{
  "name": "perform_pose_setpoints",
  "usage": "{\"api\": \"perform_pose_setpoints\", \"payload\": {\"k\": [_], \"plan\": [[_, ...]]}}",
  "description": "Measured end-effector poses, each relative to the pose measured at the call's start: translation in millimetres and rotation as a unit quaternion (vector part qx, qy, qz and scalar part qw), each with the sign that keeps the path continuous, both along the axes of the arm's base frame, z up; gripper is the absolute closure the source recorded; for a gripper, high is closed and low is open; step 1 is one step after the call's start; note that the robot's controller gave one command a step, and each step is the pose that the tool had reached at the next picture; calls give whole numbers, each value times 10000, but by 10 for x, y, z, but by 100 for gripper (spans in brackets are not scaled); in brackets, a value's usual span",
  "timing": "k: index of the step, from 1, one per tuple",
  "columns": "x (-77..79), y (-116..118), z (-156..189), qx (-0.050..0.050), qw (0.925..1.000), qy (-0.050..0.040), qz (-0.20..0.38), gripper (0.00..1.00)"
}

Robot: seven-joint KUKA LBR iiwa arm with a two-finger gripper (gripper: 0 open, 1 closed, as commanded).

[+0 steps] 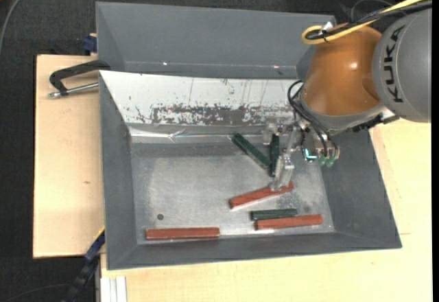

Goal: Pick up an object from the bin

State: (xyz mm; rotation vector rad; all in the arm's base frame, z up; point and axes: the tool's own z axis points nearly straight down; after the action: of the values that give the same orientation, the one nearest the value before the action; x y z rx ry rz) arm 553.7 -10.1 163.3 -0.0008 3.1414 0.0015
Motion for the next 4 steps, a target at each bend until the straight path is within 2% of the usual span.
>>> {"api": "perform_pose_setpoints", "payload": {"k": [1,2,3,4], "plan": [[-616,-122,-970,2,9995,44,309,0],[-386,-84,-615,-4,9960,-45,896,0],[-132,-4,-624,2,9993,-40,378,0],[-380,-74,-925,4,9985,0,-547,0]]}}
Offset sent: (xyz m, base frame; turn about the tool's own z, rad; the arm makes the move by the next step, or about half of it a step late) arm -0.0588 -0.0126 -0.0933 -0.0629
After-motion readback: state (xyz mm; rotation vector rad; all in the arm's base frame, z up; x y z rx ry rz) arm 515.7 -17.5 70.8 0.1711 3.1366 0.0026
